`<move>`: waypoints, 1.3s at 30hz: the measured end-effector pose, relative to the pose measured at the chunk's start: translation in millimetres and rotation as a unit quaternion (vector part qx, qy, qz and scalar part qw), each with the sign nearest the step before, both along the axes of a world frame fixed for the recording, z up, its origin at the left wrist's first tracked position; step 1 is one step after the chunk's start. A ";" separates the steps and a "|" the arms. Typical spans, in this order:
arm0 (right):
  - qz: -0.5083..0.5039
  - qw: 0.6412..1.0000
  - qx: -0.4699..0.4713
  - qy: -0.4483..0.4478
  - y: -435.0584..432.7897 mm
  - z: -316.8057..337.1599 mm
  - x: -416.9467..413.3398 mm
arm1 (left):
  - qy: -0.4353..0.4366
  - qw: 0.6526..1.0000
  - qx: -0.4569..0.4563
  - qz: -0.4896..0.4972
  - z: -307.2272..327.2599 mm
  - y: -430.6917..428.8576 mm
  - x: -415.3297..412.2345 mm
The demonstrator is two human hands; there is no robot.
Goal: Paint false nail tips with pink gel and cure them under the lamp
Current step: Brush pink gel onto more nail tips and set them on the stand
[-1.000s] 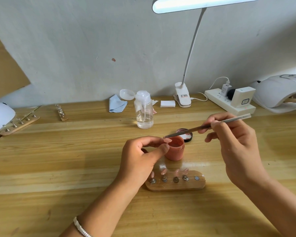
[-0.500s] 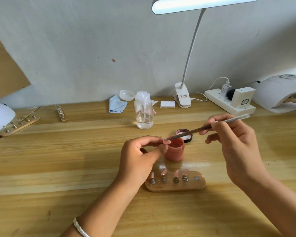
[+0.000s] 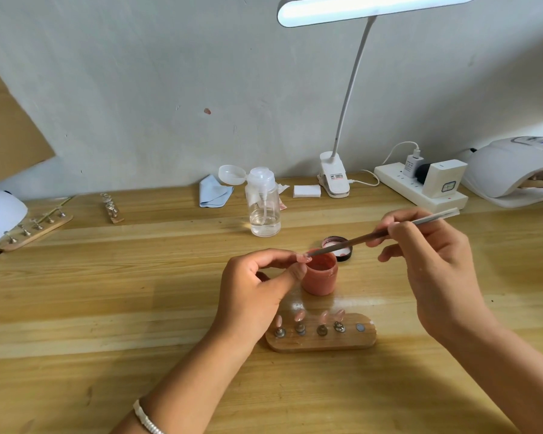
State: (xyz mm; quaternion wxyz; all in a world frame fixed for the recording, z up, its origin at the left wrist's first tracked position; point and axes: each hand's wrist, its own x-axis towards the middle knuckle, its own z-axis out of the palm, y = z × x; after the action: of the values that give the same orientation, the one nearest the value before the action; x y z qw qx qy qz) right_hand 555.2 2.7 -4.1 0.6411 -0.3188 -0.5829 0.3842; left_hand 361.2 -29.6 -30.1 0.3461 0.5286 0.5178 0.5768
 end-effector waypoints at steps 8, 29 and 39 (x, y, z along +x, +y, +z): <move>-0.002 0.998 0.066 -0.009 -3.4 -2.2 -0.7 | -0.010 1.000 -0.015 0.009 -1.7 1.1 0.2; -0.046 0.998 0.041 0.002 -0.1 -2.1 2.2 | -0.024 0.999 -0.040 0.007 -0.8 -0.8 0.3; -0.047 0.997 0.052 0.020 -0.8 -2.4 1.3 | -0.013 1.000 -0.026 -0.005 0.8 -1.8 0.0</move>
State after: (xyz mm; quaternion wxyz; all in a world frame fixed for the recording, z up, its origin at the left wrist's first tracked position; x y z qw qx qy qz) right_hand 556.5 1.9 -6.4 0.6860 -0.3040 -0.5734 0.3288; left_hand 361.1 -31.4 -29.3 0.3693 0.5146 0.5253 0.5682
